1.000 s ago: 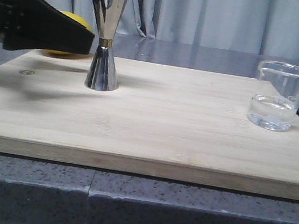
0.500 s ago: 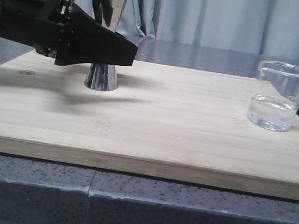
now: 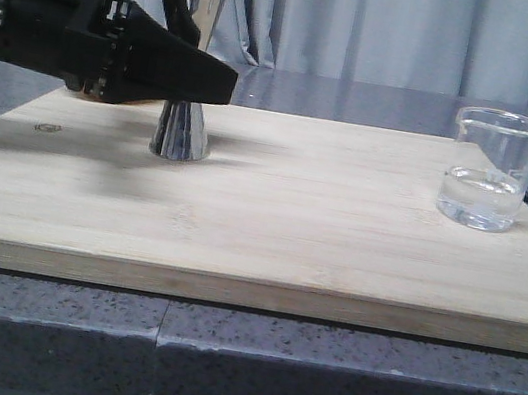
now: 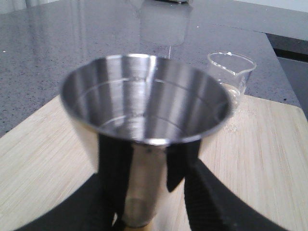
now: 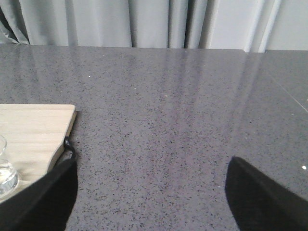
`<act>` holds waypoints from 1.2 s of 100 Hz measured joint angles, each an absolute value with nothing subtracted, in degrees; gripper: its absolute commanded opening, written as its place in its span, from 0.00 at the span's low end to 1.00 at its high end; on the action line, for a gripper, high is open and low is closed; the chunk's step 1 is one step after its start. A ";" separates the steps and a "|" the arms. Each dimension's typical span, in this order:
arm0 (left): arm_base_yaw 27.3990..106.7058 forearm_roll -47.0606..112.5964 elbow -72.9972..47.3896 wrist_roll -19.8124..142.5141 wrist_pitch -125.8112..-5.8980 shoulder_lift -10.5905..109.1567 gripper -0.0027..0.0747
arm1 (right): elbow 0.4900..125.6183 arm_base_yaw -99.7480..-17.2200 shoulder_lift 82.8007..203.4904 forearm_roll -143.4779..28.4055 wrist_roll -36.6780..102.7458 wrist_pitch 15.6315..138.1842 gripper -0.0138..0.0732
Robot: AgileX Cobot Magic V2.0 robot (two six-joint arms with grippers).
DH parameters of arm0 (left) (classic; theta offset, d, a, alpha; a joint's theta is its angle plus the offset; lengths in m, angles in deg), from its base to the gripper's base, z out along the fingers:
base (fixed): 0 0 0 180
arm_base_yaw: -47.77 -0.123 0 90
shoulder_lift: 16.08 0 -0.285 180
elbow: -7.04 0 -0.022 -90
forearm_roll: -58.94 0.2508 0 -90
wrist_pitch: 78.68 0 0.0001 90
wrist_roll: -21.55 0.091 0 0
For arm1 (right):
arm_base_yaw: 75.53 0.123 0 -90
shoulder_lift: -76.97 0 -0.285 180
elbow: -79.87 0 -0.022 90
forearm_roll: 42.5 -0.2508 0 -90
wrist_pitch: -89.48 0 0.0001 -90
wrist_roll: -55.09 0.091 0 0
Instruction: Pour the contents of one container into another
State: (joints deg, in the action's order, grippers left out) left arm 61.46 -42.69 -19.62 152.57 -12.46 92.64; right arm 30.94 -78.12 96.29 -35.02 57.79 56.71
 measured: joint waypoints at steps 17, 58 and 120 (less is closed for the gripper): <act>61.46 -42.69 -18.90 152.57 -12.46 92.64 0.33 | 30.94 -78.12 96.29 -35.02 57.69 56.60 0.81; 61.59 -42.58 -16.38 149.91 -12.58 92.28 0.33 | 30.94 -78.12 96.29 -35.02 57.69 56.60 0.81; 62.17 -42.18 -15.34 146.12 -12.48 84.39 0.33 | 31.09 -78.12 97.59 -37.27 57.69 56.49 0.81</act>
State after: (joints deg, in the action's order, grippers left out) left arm 62.17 -42.18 -15.34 146.12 -12.48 84.39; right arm 31.09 -78.12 97.59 -37.27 57.69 56.49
